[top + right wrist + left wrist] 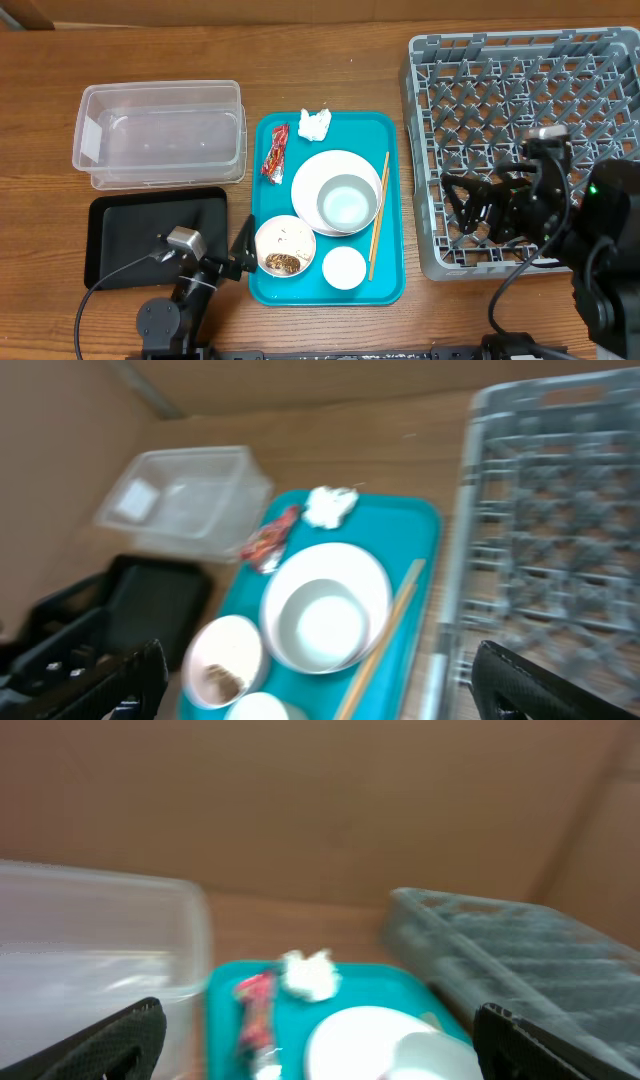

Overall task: Sort waste into correct bins and load items into the dishwasher
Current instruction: 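Move the left gripper over the small white cup and grasp it, then lift the white cup with the left gripper toward the right gripper, then grasp the white cup with the right gripper from the left gripper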

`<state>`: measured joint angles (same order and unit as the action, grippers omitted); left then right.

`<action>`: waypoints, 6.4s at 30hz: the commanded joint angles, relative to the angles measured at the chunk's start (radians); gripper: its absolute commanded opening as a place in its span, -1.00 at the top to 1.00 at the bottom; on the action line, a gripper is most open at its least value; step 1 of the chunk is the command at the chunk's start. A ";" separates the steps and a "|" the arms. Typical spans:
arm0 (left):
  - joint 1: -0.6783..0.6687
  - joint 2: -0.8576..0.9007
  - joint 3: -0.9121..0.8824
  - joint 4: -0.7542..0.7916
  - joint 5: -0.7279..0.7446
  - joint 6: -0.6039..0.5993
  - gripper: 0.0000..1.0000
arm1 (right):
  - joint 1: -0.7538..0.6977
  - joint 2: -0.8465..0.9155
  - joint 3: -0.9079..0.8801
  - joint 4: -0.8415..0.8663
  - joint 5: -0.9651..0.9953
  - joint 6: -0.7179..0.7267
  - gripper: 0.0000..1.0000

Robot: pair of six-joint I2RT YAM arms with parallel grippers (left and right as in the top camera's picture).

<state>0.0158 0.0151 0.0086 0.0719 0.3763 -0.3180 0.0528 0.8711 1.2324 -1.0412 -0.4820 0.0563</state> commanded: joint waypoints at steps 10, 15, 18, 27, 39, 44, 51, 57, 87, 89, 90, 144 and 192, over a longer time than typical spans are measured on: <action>0.010 0.087 0.427 -0.194 0.197 -0.150 -1.00 | -0.003 0.055 0.029 0.022 -0.016 0.162 -1.00; 0.010 0.341 0.755 -0.506 0.228 -0.120 -1.00 | -0.003 0.066 0.029 0.022 0.092 0.257 -1.00; 0.008 0.521 0.953 -0.690 0.280 -0.072 -1.00 | -0.003 0.069 0.029 0.023 0.093 0.263 -1.00; -0.154 0.918 1.324 -1.115 0.278 0.129 -1.00 | -0.003 0.080 0.029 0.018 0.093 0.264 -1.00; -0.245 1.122 1.324 -1.216 0.246 0.029 -0.88 | -0.003 0.082 0.029 0.008 0.092 0.263 -1.00; -0.479 1.165 1.302 -1.306 -0.149 -0.092 -0.71 | -0.003 0.093 0.029 0.008 0.093 0.263 -1.00; -0.847 1.232 1.208 -1.288 -0.502 -0.357 -0.72 | -0.003 0.100 0.029 0.005 0.092 0.263 -1.00; -0.911 1.333 1.152 -1.244 -0.507 -0.456 -0.62 | -0.003 0.100 0.029 -0.002 0.092 0.263 -1.00; -0.911 1.608 1.102 -1.138 -0.454 -0.441 0.34 | -0.003 0.107 0.029 -0.031 0.088 0.263 -1.00; -0.911 1.608 1.082 -1.130 -0.447 -0.441 0.42 | -0.003 0.107 0.029 -0.031 0.088 0.263 -0.99; -0.911 1.608 1.075 -1.128 -0.439 -0.441 0.56 | -0.003 0.107 0.029 -0.031 0.088 0.263 -1.00; -0.232 1.194 1.238 -0.636 0.986 -0.104 0.92 | 0.270 0.216 0.029 0.494 -0.777 0.207 -0.89; -0.167 1.194 1.238 -0.821 0.739 -0.077 -1.00 | -0.198 0.138 0.029 -0.284 0.132 0.185 -0.22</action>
<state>-0.1562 1.2057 1.2304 -0.7387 1.1210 -0.4149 -0.1417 0.9627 1.2446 -1.2942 -0.4088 0.2684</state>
